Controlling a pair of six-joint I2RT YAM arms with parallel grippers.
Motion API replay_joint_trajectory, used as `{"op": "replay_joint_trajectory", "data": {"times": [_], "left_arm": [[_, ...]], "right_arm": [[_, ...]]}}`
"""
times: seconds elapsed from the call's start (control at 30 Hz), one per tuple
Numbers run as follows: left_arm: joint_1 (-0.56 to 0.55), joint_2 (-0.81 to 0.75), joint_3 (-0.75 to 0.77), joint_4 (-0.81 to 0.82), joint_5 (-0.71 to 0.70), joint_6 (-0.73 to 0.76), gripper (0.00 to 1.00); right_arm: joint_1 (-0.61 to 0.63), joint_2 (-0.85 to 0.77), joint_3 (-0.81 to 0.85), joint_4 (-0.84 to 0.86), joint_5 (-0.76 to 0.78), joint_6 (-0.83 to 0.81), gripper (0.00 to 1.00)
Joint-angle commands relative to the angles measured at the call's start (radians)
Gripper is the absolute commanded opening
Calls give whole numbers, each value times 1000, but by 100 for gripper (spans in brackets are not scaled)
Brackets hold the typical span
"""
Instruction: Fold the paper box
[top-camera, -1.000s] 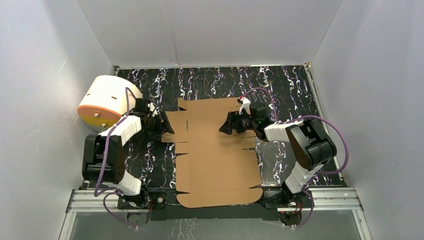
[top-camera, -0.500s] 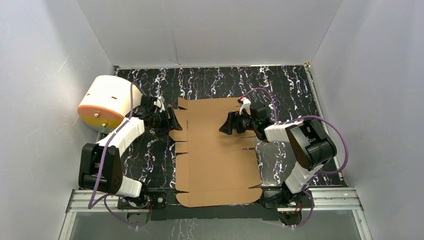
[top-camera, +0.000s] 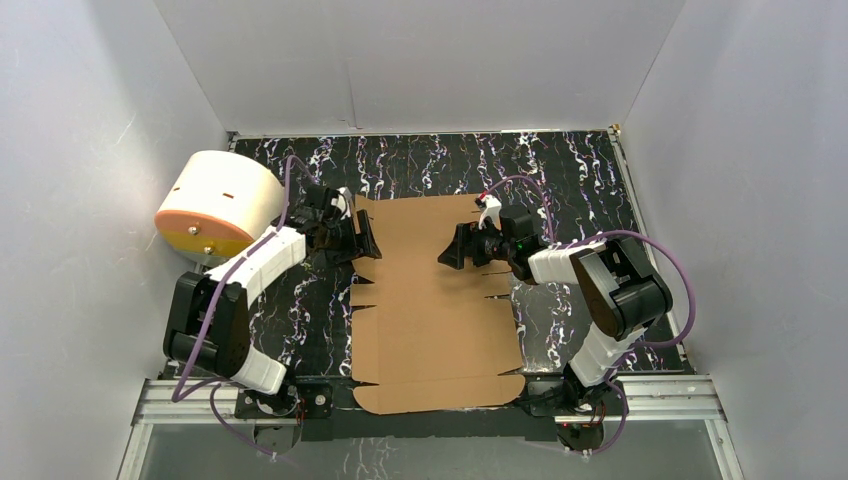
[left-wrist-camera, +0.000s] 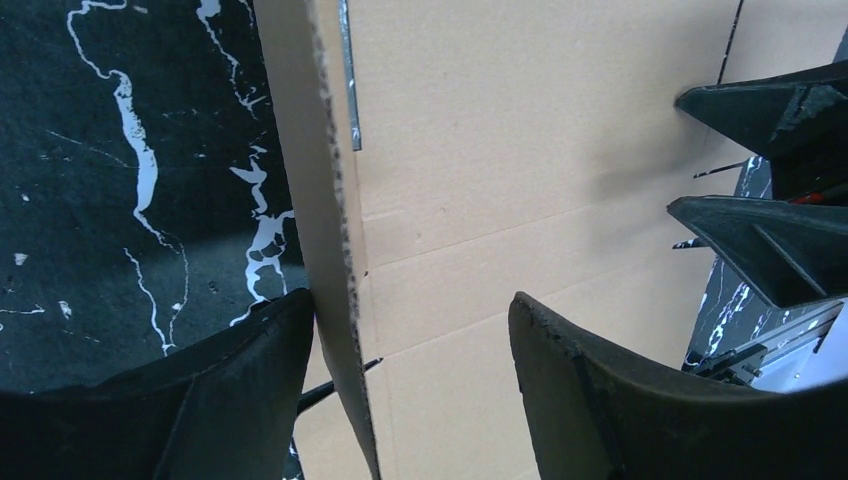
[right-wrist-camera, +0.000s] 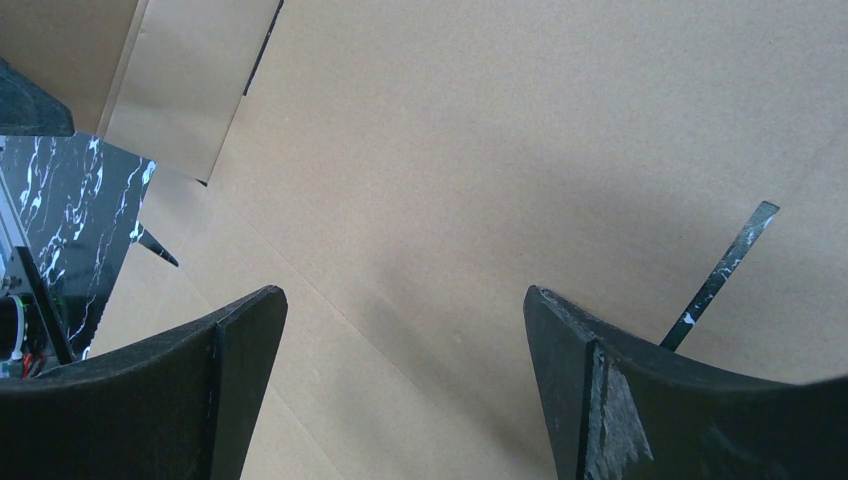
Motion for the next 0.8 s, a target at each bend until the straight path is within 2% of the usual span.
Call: {"op": "replay_joint_trajectory", "data": {"times": [0.0,0.23,0.47,0.77], "left_arm": [[-10,-34,51,-28,-29,-18,70],[-11,-91,44,31,-34,-71,71],[-10,-54,51,96,41,-109,64],[-41,-4,77,120,70,-122,61]], "right_arm": [[3,24,-17,-20,13,0,99],[3,27,-13,-17,9,6,99],[3,29,-16,-17,6,6,99],[3,47,-19,0,-5,15,99]]}}
